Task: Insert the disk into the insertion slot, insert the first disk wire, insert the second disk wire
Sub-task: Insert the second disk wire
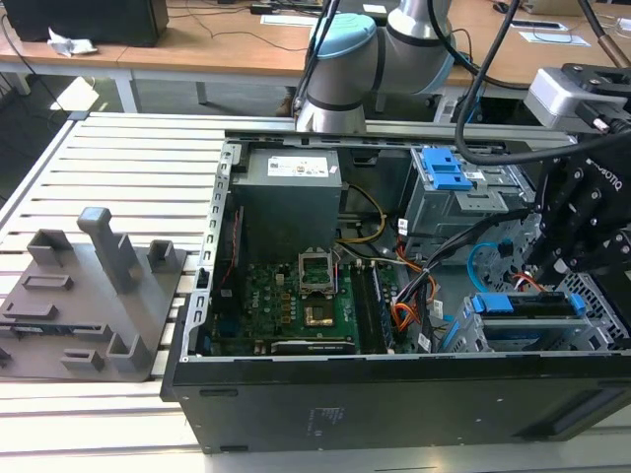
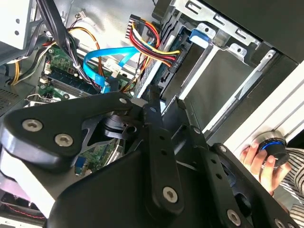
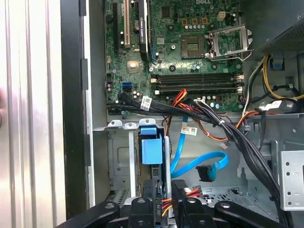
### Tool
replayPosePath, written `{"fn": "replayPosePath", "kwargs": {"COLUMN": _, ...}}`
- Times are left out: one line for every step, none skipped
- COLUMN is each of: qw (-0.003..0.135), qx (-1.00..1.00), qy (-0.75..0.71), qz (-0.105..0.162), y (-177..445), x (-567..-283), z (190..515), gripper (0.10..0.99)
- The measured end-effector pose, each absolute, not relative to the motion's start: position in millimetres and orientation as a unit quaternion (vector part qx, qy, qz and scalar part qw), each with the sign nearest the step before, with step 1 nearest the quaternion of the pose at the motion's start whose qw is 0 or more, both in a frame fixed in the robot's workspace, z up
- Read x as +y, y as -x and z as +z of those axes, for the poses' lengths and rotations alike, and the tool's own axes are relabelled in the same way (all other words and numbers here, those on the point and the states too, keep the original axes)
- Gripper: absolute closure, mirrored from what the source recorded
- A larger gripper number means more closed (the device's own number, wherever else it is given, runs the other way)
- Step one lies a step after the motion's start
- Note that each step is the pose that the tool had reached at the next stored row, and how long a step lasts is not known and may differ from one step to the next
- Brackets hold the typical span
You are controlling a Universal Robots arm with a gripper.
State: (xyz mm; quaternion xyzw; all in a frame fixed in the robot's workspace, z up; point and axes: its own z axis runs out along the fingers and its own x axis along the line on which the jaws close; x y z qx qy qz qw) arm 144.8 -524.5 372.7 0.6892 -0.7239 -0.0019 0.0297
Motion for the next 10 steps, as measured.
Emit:
{"fn": "replayPosePath", "kwargs": {"qw": 0.030, "qx": -0.724, "qy": -0.689, "qz": -0.002, "y": -144.8, "x": -517.6, "z": 372.8, "gripper": 0.784}}
{"fn": "replayPosePath", "kwargs": {"qw": 0.030, "qx": -0.724, "qy": -0.689, "qz": -0.002, "y": -144.9, "x": -513.2, "z": 372.8, "gripper": 0.784}}
{"fn": "replayPosePath", "kwargs": {"qw": 0.030, "qx": -0.723, "qy": -0.690, "qz": -0.002, "y": -144.9, "x": -510.9, "z": 372.8, "gripper": 0.784}}
{"fn": "replayPosePath", "kwargs": {"qw": 0.030, "qx": -0.723, "qy": -0.691, "qz": -0.002, "y": -144.9, "x": -510.8, "z": 372.8, "gripper": 0.784}}
{"fn": "replayPosePath", "kwargs": {"qw": 0.030, "qx": -0.719, "qy": -0.695, "qz": -0.002, "y": -144.9, "x": -510.7, "z": 372.8, "gripper": 0.784}}
{"fn": "replayPosePath", "kwargs": {"qw": 0.030, "qx": -0.703, "qy": -0.711, "qz": -0.001, "y": -145.0, "x": -510.6, "z": 372.8, "gripper": 0.784}}
{"fn": "replayPosePath", "kwargs": {"qw": 0.030, "qx": -0.684, "qy": -0.729, "qz": 0.000, "y": -144.9, "x": -510.6, "z": 372.8, "gripper": 0.784}}
{"fn": "replayPosePath", "kwargs": {"qw": 0.030, "qx": -0.673, "qy": -0.739, "qz": 0.000, "y": -144.9, "x": -510.7, "z": 372.8, "gripper": 0.784}}
{"fn": "replayPosePath", "kwargs": {"qw": 0.030, "qx": -0.671, "qy": -0.741, "qz": 0.000, "y": -144.9, "x": -510.1, "z": 372.8, "gripper": 0.784}}
{"fn": "replayPosePath", "kwargs": {"qw": 0.030, "qx": -0.671, "qy": -0.741, "qz": 0.000, "y": -144.9, "x": -509.4, "z": 372.8, "gripper": 0.784}}
